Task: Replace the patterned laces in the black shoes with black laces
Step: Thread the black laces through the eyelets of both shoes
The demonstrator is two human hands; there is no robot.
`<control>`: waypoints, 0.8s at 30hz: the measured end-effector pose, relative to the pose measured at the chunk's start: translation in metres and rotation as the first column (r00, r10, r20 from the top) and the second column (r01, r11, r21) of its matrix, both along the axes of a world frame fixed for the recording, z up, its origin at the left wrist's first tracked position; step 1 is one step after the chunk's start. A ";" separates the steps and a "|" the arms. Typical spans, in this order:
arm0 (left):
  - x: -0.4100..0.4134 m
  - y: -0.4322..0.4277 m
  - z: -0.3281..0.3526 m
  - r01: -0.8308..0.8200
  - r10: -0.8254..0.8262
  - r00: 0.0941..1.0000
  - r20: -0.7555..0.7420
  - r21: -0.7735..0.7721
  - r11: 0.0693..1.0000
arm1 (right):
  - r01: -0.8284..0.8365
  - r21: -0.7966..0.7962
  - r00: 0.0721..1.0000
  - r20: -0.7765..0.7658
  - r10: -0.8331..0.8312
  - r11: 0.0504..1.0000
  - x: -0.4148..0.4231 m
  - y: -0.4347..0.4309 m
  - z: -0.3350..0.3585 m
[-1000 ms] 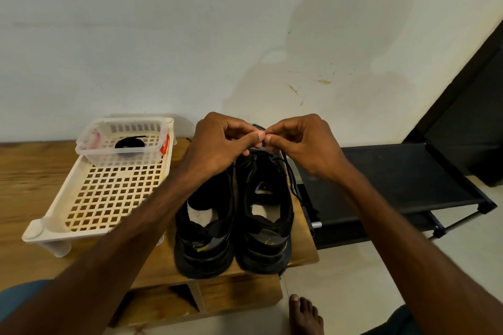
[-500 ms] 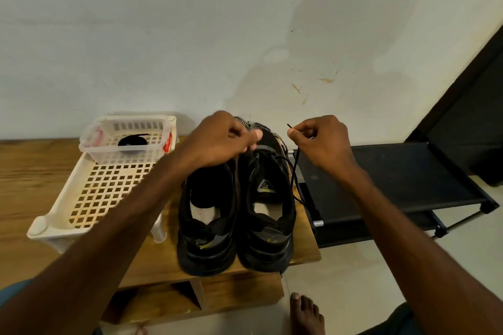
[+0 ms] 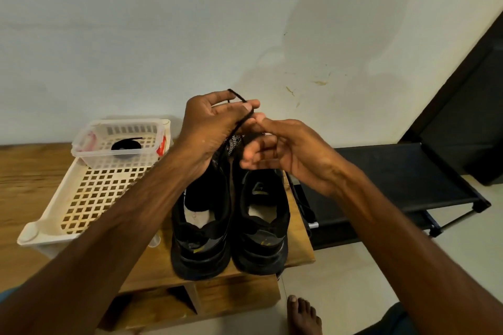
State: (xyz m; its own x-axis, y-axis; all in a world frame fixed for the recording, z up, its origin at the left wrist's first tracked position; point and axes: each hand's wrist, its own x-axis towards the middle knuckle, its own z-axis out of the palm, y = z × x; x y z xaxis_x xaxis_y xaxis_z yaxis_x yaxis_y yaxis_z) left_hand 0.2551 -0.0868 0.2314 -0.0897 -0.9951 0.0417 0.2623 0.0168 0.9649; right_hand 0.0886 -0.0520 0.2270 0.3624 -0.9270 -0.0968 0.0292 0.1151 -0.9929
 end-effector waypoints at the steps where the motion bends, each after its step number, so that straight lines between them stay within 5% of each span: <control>1: 0.001 0.000 0.000 -0.004 0.004 1.000 -0.015 0.014 1.000 | 0.022 -0.001 1.000 0.006 -0.022 1.000 -0.001 -0.001 0.000; 6: -0.002 0.006 0.003 0.093 -0.093 0.996 -0.008 0.006 0.996 | 0.072 -0.070 0.988 -0.130 -0.080 0.995 -0.003 -0.003 -0.006; 10: -0.014 0.010 0.003 0.224 -0.225 0.974 -0.023 -0.041 0.974 | 0.024 -0.058 0.997 -0.070 -0.028 0.998 0.004 -0.005 -0.009; 14: -0.002 -0.003 0.006 0.069 -0.074 0.996 -0.044 -0.115 0.991 | 0.032 -0.071 0.991 -0.126 -0.040 0.997 -0.004 -0.006 -0.005; 19: 0.037 -0.035 -0.018 -0.132 0.141 0.984 -0.110 0.089 0.987 | 0.130 -0.053 0.971 -0.198 -0.138 0.990 -0.028 -0.007 0.000; 22: 0.058 -0.044 -0.029 -0.181 0.149 0.950 0.273 0.096 0.979 | 0.242 -0.119 0.903 -0.335 -0.269 0.963 -0.035 -0.012 -0.005; 24: 0.068 -0.047 -0.036 -0.202 0.197 0.685 0.702 -0.076 0.976 | 0.289 -0.114 0.892 -0.330 -0.310 0.951 -0.034 -0.015 -0.007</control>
State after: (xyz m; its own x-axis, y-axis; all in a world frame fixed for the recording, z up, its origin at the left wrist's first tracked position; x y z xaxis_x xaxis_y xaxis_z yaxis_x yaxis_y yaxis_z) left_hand 0.3231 -0.1336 0.1954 0.1104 -0.9930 0.0427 -0.4993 -0.0183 0.8662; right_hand 0.0551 -0.0670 0.2198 0.0217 -0.9943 -0.1044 -0.2870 0.0938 -0.9533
